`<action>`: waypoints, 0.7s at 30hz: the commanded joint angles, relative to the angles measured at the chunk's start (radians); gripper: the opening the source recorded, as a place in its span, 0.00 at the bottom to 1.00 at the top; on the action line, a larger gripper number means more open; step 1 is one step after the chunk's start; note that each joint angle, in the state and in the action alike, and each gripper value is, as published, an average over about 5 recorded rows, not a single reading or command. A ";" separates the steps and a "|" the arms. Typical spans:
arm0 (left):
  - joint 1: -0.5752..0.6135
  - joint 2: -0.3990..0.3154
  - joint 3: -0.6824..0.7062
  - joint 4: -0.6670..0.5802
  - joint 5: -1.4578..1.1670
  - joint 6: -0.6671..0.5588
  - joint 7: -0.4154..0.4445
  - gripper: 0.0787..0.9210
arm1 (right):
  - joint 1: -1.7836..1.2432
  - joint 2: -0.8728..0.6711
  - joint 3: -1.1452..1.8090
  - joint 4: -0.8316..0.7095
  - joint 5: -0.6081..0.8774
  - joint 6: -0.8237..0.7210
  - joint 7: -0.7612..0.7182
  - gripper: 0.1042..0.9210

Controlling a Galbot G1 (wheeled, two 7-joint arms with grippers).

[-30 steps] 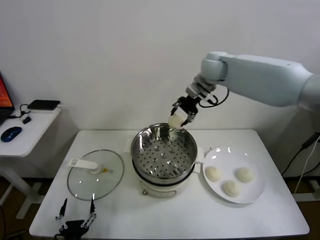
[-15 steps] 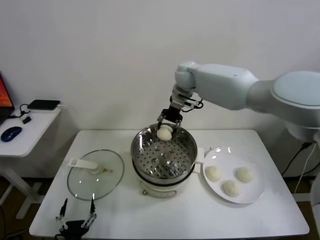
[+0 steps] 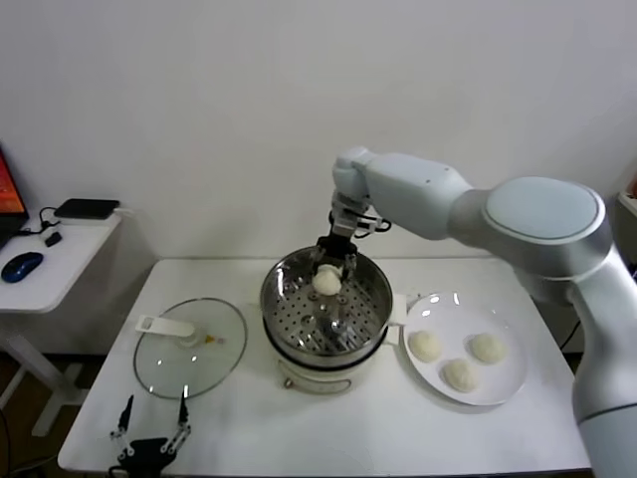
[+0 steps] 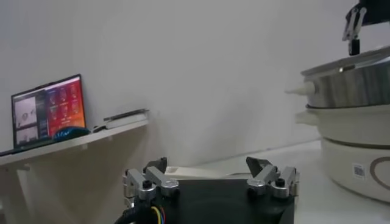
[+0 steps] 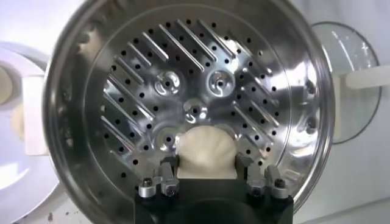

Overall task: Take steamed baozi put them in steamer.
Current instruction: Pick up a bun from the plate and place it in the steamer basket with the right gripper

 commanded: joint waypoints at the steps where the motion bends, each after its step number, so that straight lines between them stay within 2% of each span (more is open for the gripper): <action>1: -0.005 -0.049 0.001 0.004 -0.002 0.000 0.000 0.88 | -0.042 0.034 0.019 -0.081 -0.046 0.049 -0.002 0.63; 6: -0.007 -0.049 0.000 0.005 -0.002 0.000 0.000 0.88 | -0.038 0.033 0.029 -0.085 -0.034 0.049 0.002 0.68; 9: -0.006 -0.049 -0.002 0.000 -0.002 0.002 0.001 0.88 | -0.007 0.019 0.014 -0.061 0.021 0.049 -0.009 0.77; 12: -0.003 -0.049 -0.003 -0.006 -0.001 0.004 0.001 0.88 | 0.048 -0.007 -0.033 -0.014 0.138 0.049 -0.029 0.85; 17: 0.000 -0.049 -0.001 -0.014 0.002 0.006 0.001 0.88 | 0.113 -0.051 -0.050 0.009 0.221 0.049 -0.050 0.88; 21: 0.006 -0.049 -0.001 -0.020 0.004 0.007 0.001 0.88 | 0.220 -0.120 -0.136 0.090 0.376 -0.036 -0.118 0.88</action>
